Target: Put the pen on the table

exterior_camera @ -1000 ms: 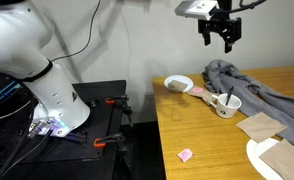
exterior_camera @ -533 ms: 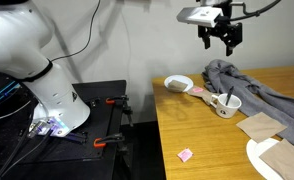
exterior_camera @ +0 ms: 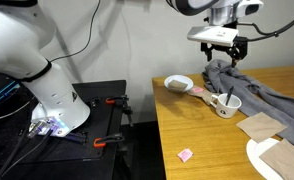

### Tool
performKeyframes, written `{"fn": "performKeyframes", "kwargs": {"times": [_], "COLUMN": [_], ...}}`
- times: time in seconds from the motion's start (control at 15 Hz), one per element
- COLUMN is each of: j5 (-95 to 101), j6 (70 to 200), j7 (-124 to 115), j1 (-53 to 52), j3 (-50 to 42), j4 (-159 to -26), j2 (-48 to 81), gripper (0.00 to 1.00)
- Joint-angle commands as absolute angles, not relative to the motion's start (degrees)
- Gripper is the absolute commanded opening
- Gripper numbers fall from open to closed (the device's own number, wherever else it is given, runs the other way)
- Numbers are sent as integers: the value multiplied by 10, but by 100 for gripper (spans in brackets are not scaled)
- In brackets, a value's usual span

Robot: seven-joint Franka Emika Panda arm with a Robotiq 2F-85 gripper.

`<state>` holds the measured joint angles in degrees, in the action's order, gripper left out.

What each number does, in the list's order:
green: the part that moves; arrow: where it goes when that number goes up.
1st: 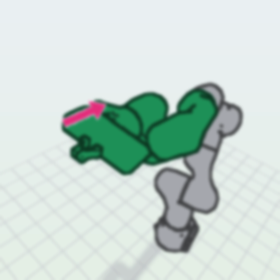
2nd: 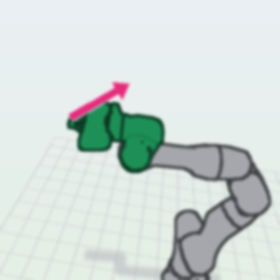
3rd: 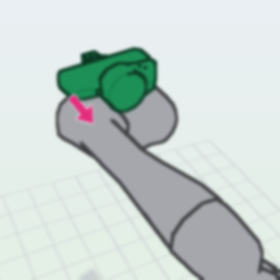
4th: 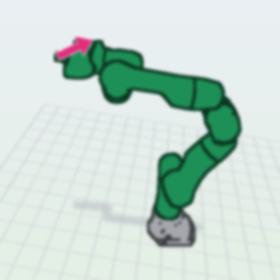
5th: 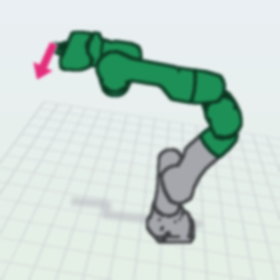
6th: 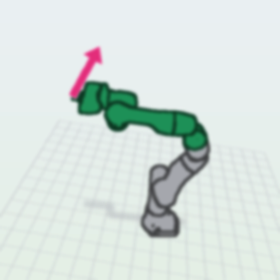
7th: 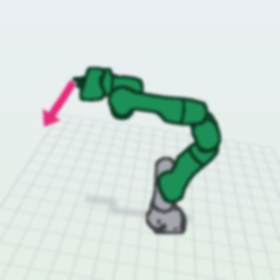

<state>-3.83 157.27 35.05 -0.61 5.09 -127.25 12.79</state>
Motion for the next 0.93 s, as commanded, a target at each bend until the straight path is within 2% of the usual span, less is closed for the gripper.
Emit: {"fn": "performKeyframes", "kwargs": {"times": [0.0, 0.87], "j5": [-44, 77], "j6": [1588, 1615], "j7": [392, 312], "j1": [24, 14], "j3": [75, 49], "j4": [-1230, -1148], "j2": [176, 306], "gripper": [100, 100]}}
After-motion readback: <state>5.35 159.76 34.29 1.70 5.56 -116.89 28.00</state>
